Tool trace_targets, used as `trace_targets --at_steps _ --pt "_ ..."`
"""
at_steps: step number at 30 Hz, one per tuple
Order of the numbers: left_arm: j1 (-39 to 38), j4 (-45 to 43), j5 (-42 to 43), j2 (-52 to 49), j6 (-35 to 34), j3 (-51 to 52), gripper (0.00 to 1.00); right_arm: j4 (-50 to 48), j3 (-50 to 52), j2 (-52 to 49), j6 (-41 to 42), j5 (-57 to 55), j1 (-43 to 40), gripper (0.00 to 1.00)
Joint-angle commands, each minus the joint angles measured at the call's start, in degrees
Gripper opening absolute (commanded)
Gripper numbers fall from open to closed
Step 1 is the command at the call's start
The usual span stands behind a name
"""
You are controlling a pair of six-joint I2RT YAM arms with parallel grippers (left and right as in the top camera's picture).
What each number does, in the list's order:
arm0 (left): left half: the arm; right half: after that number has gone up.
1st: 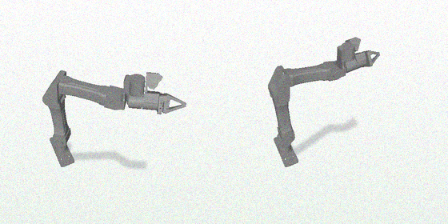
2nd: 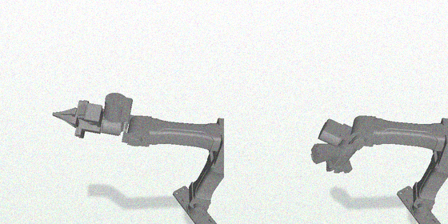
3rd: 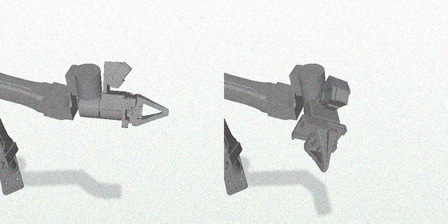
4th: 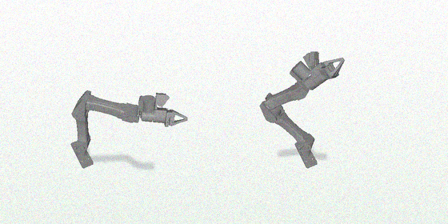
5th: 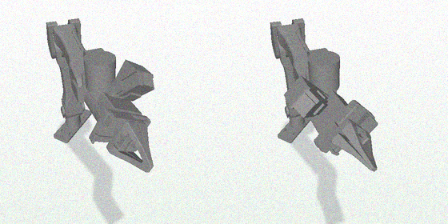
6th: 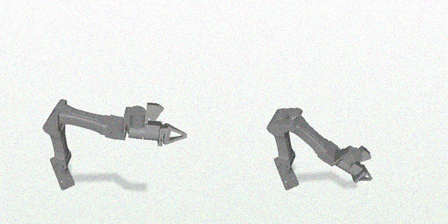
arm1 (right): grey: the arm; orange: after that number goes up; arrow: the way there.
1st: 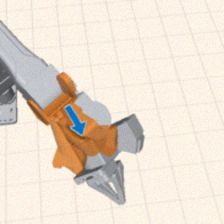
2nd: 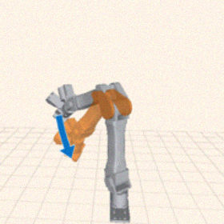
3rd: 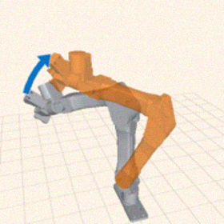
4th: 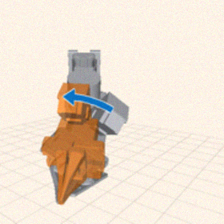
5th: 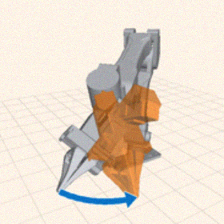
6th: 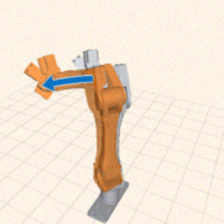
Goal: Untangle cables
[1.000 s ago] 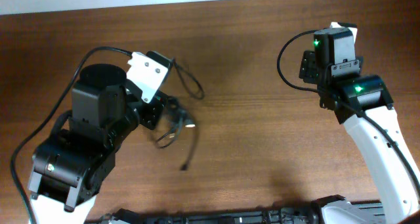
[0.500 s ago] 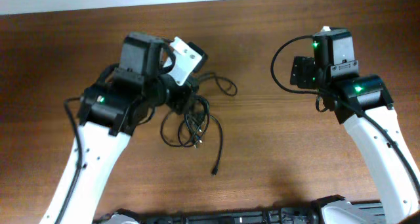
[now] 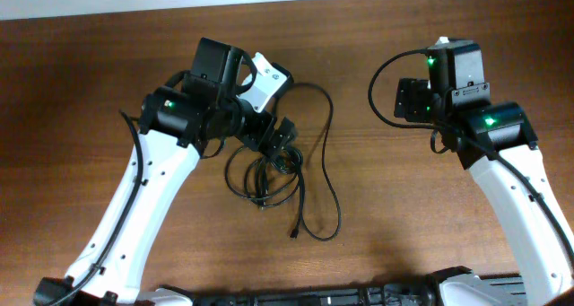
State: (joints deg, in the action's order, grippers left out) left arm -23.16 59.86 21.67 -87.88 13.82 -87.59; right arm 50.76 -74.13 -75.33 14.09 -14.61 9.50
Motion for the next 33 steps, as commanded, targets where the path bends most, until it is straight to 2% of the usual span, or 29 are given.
trace_targets --at_steps 1,2,5,6,7,9,11,12,13,14,15,17,19,21,23,26,29,31,33 --pt "0.3 0.7 -5.0 -5.0 -0.5 -0.6 0.99 0.0 -0.1 -0.3 -0.3 0.5 -0.2 0.88" --pt "0.3 1.3 -5.0 -6.7 -0.5 -0.6 0.99 0.0 -0.1 -0.3 -0.3 0.5 -0.2 0.88" --pt "0.3 2.9 -5.0 -12.3 -4.4 -0.6 0.88 0.0 -0.1 -0.3 -0.3 0.5 -0.2 0.88" --pt "0.3 3.4 -5.0 -14.5 -6.5 -0.6 0.88 0.0 -0.1 -0.3 -0.3 0.5 -0.2 0.88" --pt "0.3 3.5 -4.8 -16.1 -8.3 -0.6 0.98 0.0 -0.1 -0.3 -0.3 0.5 -0.2 0.89" --pt "0.3 3.5 -1.9 -18.1 -8.6 -0.6 0.99 0.0 -0.1 -0.3 -0.3 0.5 -0.2 0.89" --pt "0.3 6.2 7.5 -19.6 -8.6 -0.6 0.99 0.0 -0.1 -0.3 -0.3 0.5 -0.2 0.89" --pt "0.3 6.1 7.6 -19.7 -8.6 -0.6 0.99 -0.1 -0.1 -0.3 -0.3 0.5 -0.2 0.89" --pt "0.3 4.7 8.2 -19.8 -8.8 -0.6 0.89 0.0 -0.1 -0.3 -0.3 0.5 -0.2 0.89" --pt "0.3 4.3 7.9 -19.8 -9.8 -0.6 0.86 0.0 -0.1 -0.3 -0.3 0.5 -0.2 0.89" --pt "0.3 4.1 6.6 -19.8 -13.1 -0.6 0.86 0.0 -0.1 -0.3 -0.3 0.5 -0.2 0.89" --pt "0.2 4.4 -1.2 -19.9 -24.7 -0.6 0.85 0.0 -0.1 -0.3 -0.3 0.5 -0.2 0.89" --pt "-1.0 4.7 -11.2 -20.0 -41.9 -0.6 0.86 0.0 -0.1 -0.3 -0.3 0.5 -0.2 0.89" --pt "-3.2 4.3 -13.4 -20.1 -46.5 -0.6 0.84 0.0 -0.1 -0.3 -0.3 0.5 -0.2 0.89" --pt "-6.3 4.3 -18.5 -20.5 -50.7 -0.6 0.78 0.0 -0.1 -0.3 -0.3 0.5 -0.2 0.89" --pt "-10.4 4.3 -22.8 -21.6 -57.5 -0.6 0.8 0.0 -0.1 -0.3 -1.8 0.5 -0.2 0.89" --pt "-12.4 4.3 -26.6 -23.5 -68.2 -0.4 0.64 0.0 -0.1 -0.3 -1.8 0.5 -0.2 0.89" --pt "-13.6 4.5 -30.3 -25.5 -73.4 -0.3 0.64 0.1 -0.1 -0.3 -1.8 0.5 -0.2 0.89" --pt "-14.4 4.5 -30.7 -28.0 -74.9 -0.1 0.65 0.1 -0.1 -0.3 -1.8 0.5 -0.2 0.89"
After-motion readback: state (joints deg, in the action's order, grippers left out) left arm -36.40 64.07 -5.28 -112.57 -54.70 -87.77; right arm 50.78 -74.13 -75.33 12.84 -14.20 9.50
